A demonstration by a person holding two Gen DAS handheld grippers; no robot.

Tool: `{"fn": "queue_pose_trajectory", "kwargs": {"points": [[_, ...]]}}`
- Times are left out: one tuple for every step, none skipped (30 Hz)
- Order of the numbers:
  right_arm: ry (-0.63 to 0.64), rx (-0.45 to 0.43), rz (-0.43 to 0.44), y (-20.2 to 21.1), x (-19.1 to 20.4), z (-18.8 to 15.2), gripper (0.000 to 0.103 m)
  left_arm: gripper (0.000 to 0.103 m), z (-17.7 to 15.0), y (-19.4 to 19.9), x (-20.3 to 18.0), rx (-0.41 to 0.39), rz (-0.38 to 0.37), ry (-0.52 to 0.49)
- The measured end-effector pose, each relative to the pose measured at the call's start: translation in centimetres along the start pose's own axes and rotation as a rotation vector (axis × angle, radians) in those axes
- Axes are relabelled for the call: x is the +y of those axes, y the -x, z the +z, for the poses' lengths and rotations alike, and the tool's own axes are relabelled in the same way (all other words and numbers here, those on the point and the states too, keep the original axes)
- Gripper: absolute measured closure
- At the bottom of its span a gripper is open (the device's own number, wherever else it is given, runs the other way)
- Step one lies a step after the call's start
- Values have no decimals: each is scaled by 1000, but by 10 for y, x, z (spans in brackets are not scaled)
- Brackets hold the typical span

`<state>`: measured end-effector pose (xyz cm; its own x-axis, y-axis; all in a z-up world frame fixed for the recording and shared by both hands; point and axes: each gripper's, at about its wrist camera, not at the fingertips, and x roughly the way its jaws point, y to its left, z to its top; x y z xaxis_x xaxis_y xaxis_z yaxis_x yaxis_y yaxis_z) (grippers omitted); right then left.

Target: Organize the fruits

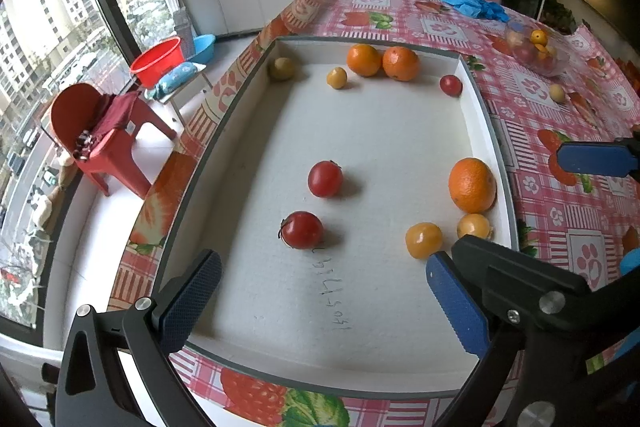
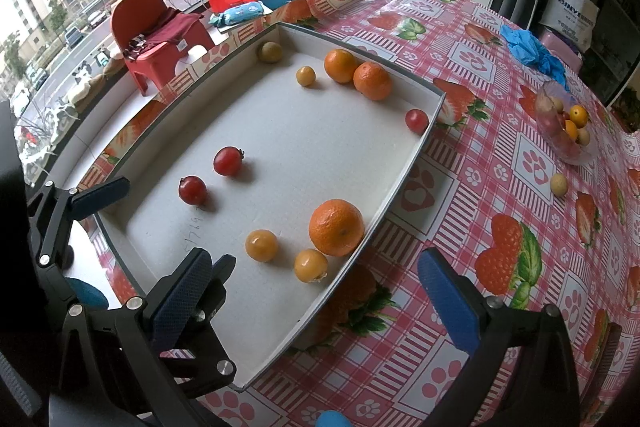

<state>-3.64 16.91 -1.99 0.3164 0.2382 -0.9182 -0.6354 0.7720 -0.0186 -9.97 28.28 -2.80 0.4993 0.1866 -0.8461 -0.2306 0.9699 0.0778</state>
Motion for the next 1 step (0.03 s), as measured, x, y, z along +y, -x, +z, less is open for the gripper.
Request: {"fn": "queue_pose_trajectory", "kwargs": {"points": [[0,1,-1,0,0,0,0,0,0,0,-1,-2,0,-5]]}}
